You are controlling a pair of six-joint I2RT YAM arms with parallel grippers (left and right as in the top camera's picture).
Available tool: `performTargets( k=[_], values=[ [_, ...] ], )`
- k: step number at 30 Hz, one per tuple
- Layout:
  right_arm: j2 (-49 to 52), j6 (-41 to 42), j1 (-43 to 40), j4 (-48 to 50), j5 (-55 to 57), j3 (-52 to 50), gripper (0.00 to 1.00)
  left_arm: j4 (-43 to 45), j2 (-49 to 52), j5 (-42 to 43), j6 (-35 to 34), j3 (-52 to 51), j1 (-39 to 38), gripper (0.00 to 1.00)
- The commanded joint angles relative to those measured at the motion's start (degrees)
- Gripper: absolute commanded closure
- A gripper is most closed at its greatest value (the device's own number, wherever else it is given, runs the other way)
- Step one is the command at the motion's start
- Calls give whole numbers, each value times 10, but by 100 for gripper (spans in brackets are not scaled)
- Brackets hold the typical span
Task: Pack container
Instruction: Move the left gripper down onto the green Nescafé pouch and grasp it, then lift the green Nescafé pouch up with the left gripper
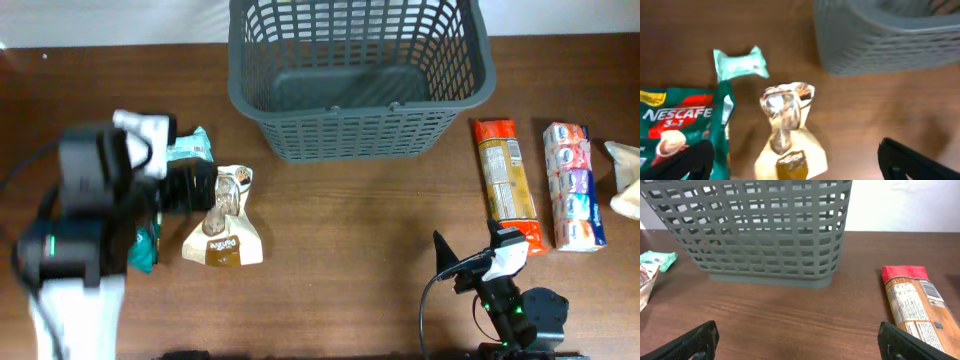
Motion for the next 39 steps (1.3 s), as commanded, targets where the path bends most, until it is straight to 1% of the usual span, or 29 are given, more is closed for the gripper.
performTargets(
  k=[1, 3, 4, 5, 7, 9, 11, 14, 17, 18, 19, 22, 24, 27, 33, 37, 38, 39],
  values=[
    [-4, 7, 4, 0, -3, -3, 1, -13, 105, -21, 56, 59, 2, 1],
    [-4, 7, 4, 0, -3, -3, 1, -28, 144, -59, 43, 59, 7, 1],
    [-4, 7, 4, 0, -3, -3, 1, -48, 163, -126, -3, 59, 16, 1],
    [-4, 7, 4, 0, -3, -3, 1, -67, 175, -174, -24, 59, 26, 1],
    [-4, 7, 4, 0, -3, -3, 1, -106, 197, -236, -38, 59, 48, 1],
    [-4, 7, 4, 0, -3, -3, 1, -144, 221, -259, -63, 59, 80, 1],
    [-4, 7, 4, 0, -3, -3, 1, -159, 236, -263, -79, 59, 105, 1],
    [-4, 7, 4, 0, -3, -3, 1, -158, 260, -260, -80, 56, 135, 1],
    [-4, 7, 4, 0, -3, -3, 1, -128, 283, -261, -60, 29, 139, 0],
    [-4, 7, 4, 0, -3, -3, 1, -106, 289, -262, -46, 9, 139, 0],
    [-4, 7, 4, 0, -3, -3, 1, -64, 295, -263, -43, -25, 139, 0],
    [-4, 7, 4, 0, -3, -3, 1, 2, 297, -261, -23, -72, 138, 0],
    [-4, 7, 4, 0, -3, -3, 1, 25, 298, -261, -16, -90, 138, 0],
    [-4, 7, 4, 0, -3, -3, 1, 76, 309, -256, 24, -130, 138, 1],
    [-4, 7, 4, 0, -3, -3, 1, 149, 363, -268, 24, -177, 138, 0],
    [-4, 7, 4, 0, -3, -3, 1, 169, 411, -268, 24, -177, 138, 0],
    [-4, 7, 4, 0, -3, -3, 1, 170, 419, -268, 24, -177, 138, 2],
    [-4, 7, 4, 0, -3, -3, 1, 173, 431, -267, 23, -177, 138, 9]
  ],
)
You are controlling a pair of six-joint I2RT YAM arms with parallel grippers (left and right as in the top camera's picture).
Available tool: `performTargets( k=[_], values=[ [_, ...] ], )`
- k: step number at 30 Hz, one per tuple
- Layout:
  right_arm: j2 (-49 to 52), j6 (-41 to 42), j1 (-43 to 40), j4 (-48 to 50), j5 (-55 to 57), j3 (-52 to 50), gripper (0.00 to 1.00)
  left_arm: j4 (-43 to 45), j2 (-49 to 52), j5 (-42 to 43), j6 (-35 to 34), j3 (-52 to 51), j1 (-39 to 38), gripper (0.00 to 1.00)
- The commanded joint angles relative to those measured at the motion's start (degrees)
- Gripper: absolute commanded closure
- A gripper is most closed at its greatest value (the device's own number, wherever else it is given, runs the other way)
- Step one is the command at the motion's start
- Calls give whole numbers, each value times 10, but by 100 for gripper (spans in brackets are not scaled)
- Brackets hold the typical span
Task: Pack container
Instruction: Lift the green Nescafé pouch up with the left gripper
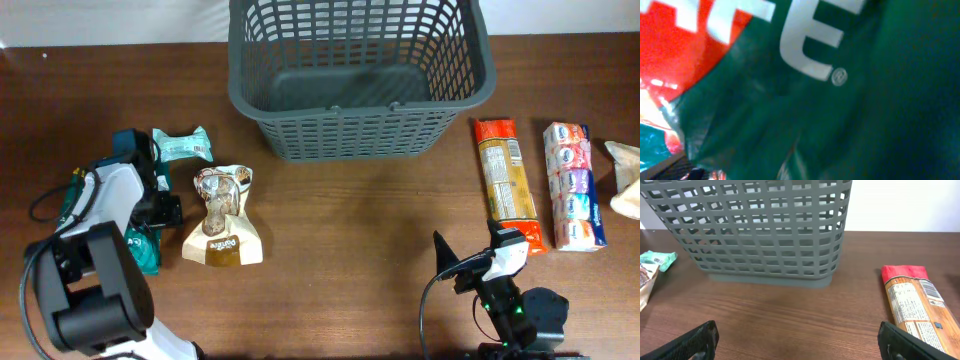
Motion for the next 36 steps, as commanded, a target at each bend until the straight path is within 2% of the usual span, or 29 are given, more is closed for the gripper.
performTargets(
  k=[1, 5, 6, 9, 27, 36],
  values=[
    [-4, 7, 4, -1, -3, -3, 1, 11, 53, 16, 11, -8, 3, 16],
    [-4, 7, 4, -1, -3, -3, 1, 12, 77, 16, 11, -8, 3, 48],
    [-4, 7, 4, -1, -3, -3, 1, 12, 80, 16, 11, -8, 3, 64],
    [-4, 7, 4, -1, -3, -3, 1, 12, 80, 16, 11, -8, 3, 98],
    [-4, 7, 4, -1, -3, -3, 1, -40, 63, 10, 12, 29, 3, 99],
    [-4, 7, 4, -1, -3, -3, 1, -64, -49, -3, 70, 111, 1, 98]
  ],
)
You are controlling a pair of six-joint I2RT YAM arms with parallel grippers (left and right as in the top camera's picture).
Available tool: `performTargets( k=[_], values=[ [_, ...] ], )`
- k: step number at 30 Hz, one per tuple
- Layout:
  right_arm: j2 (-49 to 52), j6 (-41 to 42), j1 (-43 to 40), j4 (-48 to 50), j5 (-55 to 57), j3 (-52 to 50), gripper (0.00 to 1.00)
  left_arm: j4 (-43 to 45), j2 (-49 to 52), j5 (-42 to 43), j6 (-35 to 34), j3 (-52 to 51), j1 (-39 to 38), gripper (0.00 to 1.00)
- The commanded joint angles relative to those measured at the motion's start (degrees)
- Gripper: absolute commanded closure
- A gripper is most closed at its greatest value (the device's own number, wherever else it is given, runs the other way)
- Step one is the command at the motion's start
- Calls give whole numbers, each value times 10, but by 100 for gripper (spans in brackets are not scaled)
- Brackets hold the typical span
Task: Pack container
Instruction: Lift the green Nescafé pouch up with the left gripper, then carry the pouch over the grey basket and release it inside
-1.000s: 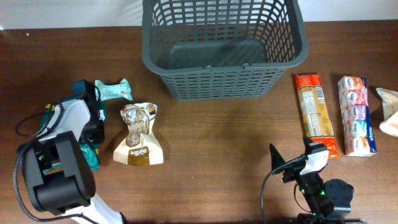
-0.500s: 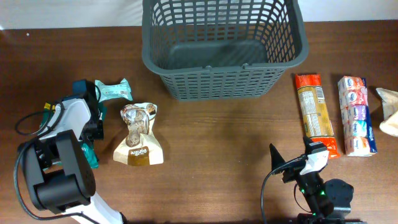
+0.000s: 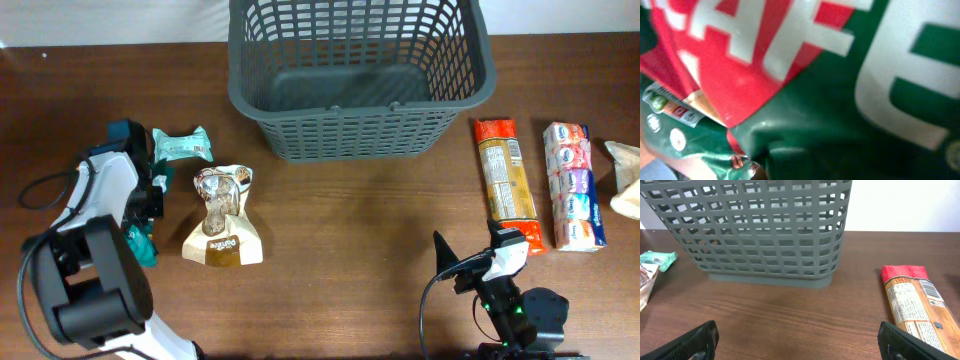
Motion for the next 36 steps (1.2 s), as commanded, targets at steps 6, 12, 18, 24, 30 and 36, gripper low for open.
performTargets(
  k=[6, 12, 18, 24, 30, 36],
  values=[
    [-4, 7, 4, -1, -3, -3, 1, -11, -114, 2, 87, 82, -5, 98],
    [-4, 7, 4, -1, -3, -3, 1, -11, -134, -5, 135, 99, -19, 98],
    [-4, 7, 4, -1, -3, -3, 1, -3, -138, -96, 207, 132, -65, 99],
    [-4, 7, 4, -1, -3, -3, 1, 11, -144, -98, 261, 240, -107, 99],
    [-4, 7, 4, -1, -3, -3, 1, 27, -145, -98, 363, 369, -129, 99],
    [-4, 7, 4, -1, -3, -3, 1, 64, -146, 12, 475, 477, -189, 98]
  ],
)
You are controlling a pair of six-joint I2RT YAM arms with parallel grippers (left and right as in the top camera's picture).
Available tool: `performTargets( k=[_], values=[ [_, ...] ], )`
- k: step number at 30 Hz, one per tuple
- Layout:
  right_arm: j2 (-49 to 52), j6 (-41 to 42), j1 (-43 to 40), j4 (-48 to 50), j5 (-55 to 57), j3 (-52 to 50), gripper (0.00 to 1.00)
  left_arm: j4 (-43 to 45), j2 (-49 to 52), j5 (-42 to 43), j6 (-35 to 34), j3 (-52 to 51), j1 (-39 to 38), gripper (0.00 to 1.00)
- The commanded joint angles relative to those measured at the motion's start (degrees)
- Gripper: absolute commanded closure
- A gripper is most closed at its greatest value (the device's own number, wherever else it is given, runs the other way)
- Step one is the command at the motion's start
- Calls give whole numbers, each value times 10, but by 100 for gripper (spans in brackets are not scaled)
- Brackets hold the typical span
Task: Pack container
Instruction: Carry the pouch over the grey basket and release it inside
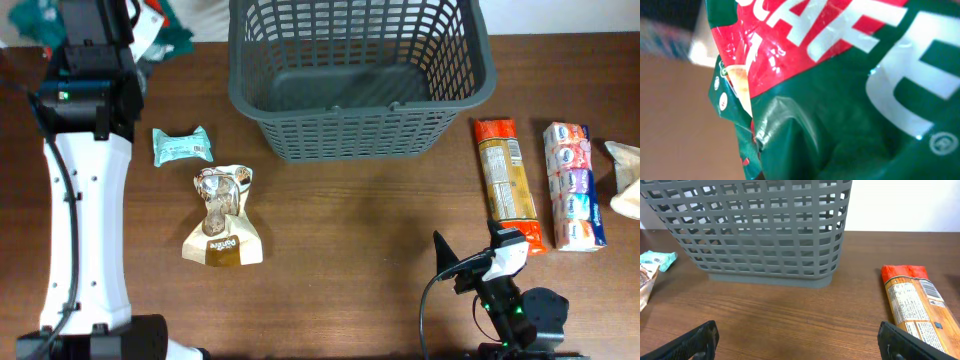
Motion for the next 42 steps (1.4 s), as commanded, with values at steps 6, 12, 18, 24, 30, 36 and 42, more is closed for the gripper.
performTargets(
  k=[6, 12, 18, 24, 30, 36, 42],
  values=[
    [-4, 7, 4, -1, -3, -3, 1, 83, -32, 177, 271, 93, -188, 98],
    [-4, 7, 4, -1, -3, -3, 1, 128, 43, 312, 295, 93, -216, 99],
    [-4, 7, 4, -1, -3, -3, 1, 183, 142, 353, 276, 93, -216, 98],
    [-4, 7, 4, -1, -3, -3, 1, 181, 218, 393, 182, 93, -217, 98],
    [-4, 7, 4, -1, -3, -3, 1, 125, 226, 414, 153, 92, -221, 98],
    [-4, 7, 4, -1, -3, -3, 1, 94, 227, 414, 153, 92, -221, 99],
    [-4, 7, 4, -1, -3, -3, 1, 96, 237, 414, 151, 92, -221, 96]
  ],
)
